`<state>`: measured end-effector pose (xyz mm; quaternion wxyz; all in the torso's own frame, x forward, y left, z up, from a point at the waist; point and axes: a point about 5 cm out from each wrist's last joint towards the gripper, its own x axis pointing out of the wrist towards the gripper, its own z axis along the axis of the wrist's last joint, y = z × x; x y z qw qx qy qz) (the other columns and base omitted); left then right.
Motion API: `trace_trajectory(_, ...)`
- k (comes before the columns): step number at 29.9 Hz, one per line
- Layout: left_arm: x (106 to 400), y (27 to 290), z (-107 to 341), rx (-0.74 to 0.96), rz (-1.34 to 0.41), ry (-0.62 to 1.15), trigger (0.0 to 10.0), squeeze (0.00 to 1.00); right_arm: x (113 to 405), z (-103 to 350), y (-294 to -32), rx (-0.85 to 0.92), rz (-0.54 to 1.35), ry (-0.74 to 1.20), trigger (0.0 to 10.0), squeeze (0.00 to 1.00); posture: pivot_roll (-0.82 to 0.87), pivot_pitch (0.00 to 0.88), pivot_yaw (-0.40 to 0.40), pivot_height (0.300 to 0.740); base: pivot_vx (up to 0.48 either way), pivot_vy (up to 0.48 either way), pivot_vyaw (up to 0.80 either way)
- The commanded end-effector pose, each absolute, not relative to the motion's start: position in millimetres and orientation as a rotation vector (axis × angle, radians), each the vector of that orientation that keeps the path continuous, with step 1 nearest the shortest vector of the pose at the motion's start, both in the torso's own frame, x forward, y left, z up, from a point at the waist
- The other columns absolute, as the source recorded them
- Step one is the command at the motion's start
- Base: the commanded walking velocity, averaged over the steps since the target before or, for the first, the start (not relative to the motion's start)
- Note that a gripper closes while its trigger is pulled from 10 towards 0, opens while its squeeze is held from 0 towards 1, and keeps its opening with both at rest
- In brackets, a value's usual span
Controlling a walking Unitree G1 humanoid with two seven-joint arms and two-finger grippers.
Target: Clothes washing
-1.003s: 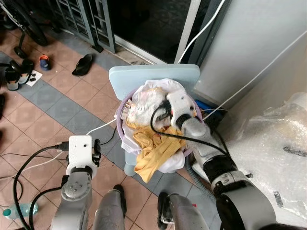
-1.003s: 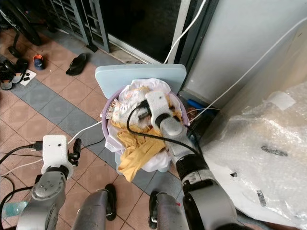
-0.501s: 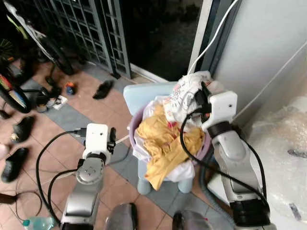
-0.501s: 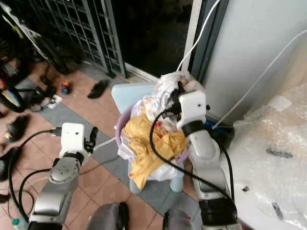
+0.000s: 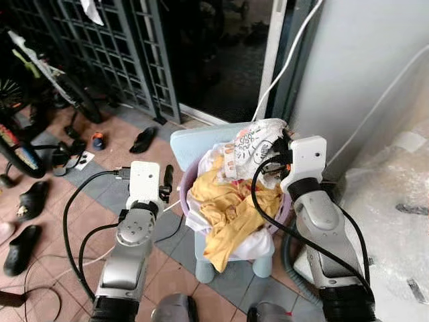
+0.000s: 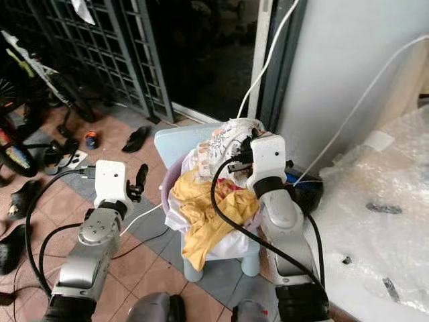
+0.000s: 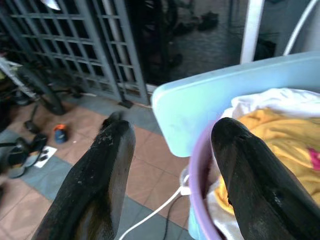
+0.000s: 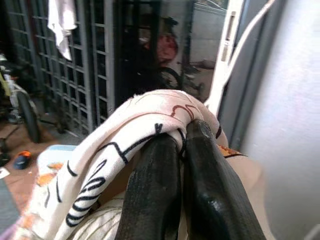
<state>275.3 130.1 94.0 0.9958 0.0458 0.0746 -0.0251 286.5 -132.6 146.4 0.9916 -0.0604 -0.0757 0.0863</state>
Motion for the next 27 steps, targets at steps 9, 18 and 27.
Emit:
trace_trajectory(9,276,133,92,0.091,-0.038,0.153,10.0,0.00,288,154,-131,-0.117,0.173,-0.173,10.0,0.00,-0.02,0.034,0.075,0.740,-0.282,0.000,0.00)
trace_trajectory(18,274,136,91,0.053,-0.050,0.141,10.0,0.00,290,154,-131,-0.131,0.181,-0.165,10.0,0.00,-0.03,0.030,0.071,0.740,-0.030,0.000,-0.60)
trace_trajectory(27,276,136,93,0.035,-0.055,0.124,10.0,0.00,299,162,-128,-0.142,0.193,-0.194,10.0,0.00,-0.03,0.024,0.062,0.740,0.000,-0.283,-0.70)
